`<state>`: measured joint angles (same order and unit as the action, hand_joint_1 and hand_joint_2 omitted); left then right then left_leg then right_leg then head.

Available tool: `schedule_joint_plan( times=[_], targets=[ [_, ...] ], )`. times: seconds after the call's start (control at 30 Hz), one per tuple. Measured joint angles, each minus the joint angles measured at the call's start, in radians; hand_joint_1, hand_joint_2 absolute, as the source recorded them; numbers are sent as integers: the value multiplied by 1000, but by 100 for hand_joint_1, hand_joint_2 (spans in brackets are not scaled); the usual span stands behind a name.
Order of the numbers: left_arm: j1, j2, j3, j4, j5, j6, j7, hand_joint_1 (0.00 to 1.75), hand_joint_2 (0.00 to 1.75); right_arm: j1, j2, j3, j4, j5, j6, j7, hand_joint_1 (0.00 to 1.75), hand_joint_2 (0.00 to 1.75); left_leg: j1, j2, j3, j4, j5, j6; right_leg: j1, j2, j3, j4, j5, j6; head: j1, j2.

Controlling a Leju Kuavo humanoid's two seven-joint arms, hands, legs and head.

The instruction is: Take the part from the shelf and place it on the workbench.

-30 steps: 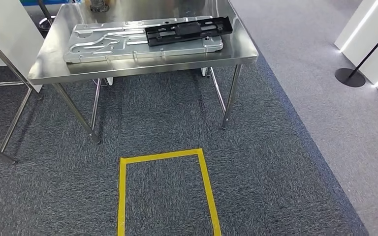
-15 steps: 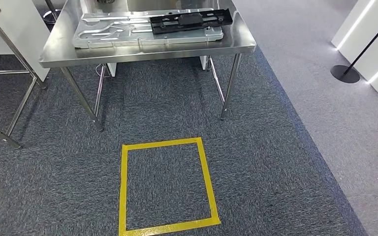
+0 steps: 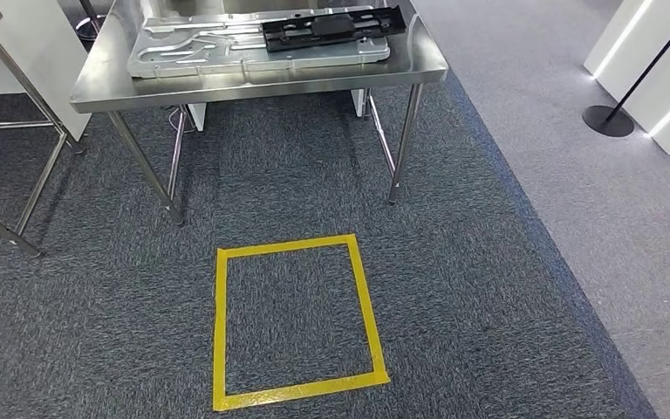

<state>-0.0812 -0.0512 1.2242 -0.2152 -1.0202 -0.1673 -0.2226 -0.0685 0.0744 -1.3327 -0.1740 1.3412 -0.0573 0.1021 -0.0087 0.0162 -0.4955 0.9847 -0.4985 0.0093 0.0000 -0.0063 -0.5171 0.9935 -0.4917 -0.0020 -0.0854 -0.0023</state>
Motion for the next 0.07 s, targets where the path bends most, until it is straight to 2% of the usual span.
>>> schedule_joint_plan(
  times=[0.03, 0.07],
  targets=[
    [0, -1, 2, 0, 2, 1, 0, 0, 44, 0, 0, 0, 0, 3, -3, 14, 0, 175, 0, -1, 0, -4, 1, 4, 0, 0, 1, -5, 3, -2, 0, 0],
    [0, -1, 3, 0, 3, 1, -1, 0, 58, -1, 0, 0, 0, 6, -5, 22, 0, 175, 0, -1, 0, -5, 1, 6, -1, 0, 2, -9, 6, -3, 0, 0]
  ],
)
